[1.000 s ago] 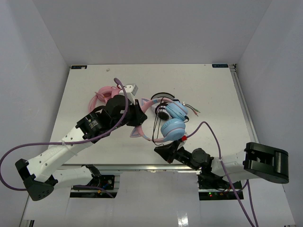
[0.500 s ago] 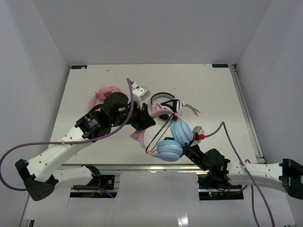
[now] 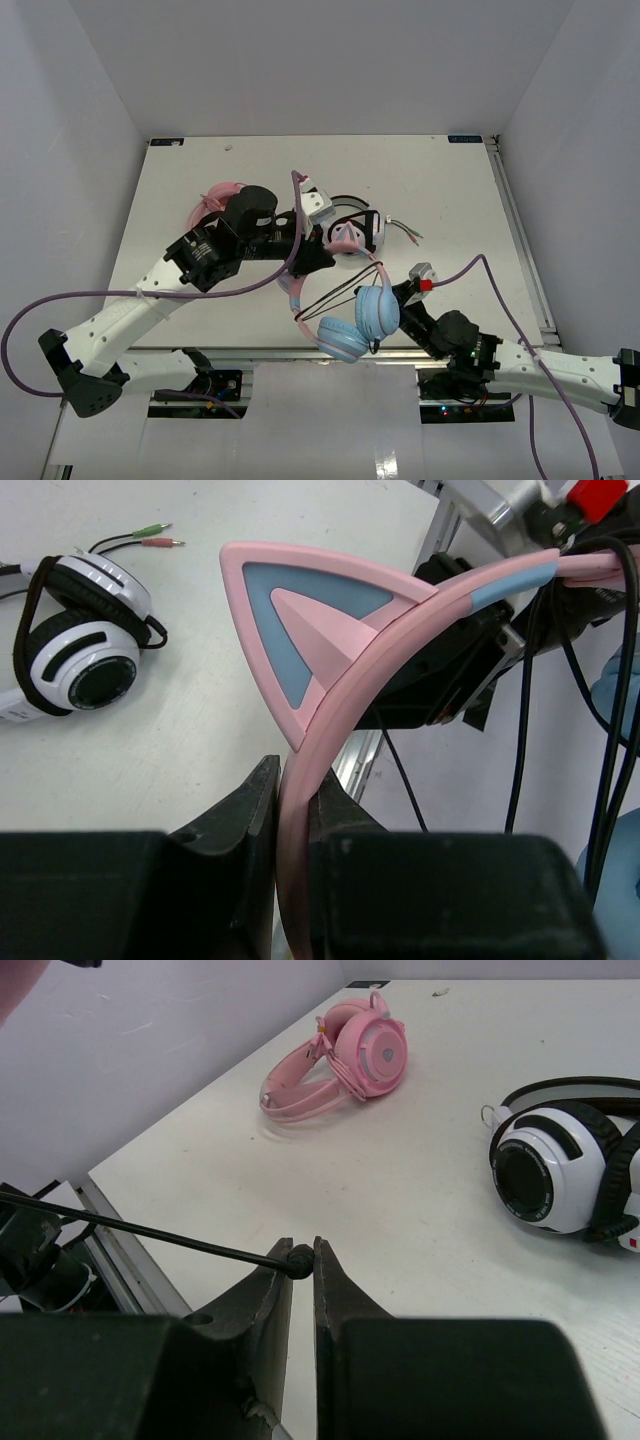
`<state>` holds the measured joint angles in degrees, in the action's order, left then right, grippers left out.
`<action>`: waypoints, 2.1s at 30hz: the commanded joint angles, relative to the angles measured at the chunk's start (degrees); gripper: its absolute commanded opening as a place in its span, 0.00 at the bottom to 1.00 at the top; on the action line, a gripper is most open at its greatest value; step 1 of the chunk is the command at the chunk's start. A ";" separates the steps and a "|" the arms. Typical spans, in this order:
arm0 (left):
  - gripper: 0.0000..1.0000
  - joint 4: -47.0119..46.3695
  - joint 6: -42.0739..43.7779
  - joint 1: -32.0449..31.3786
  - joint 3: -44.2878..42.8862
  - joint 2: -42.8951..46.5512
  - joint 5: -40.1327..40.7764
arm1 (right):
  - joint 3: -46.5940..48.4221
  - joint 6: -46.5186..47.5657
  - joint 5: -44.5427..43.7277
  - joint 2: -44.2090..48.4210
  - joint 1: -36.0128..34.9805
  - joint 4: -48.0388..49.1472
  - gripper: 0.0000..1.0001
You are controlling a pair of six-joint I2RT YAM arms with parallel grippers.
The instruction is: Wrap the headphones
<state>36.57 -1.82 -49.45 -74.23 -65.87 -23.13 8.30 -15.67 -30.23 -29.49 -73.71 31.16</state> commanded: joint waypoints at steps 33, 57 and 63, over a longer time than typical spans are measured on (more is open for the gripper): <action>0.00 9.50 50.11 2.92 3.69 -16.31 4.49 | 0.17 -1.95 -9.23 -11.43 0.32 -7.39 0.08; 0.00 -6.50 53.38 7.56 13.26 -28.70 9.37 | -3.26 -1.03 -5.45 -32.50 9.76 13.58 0.08; 0.00 -7.92 52.19 8.33 13.65 -31.54 11.04 | -1.31 -0.66 -2.47 -38.90 12.47 15.71 0.08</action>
<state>24.10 47.91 -43.22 -62.26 -95.63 -17.20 5.56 -17.34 -29.40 -65.30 -63.88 40.47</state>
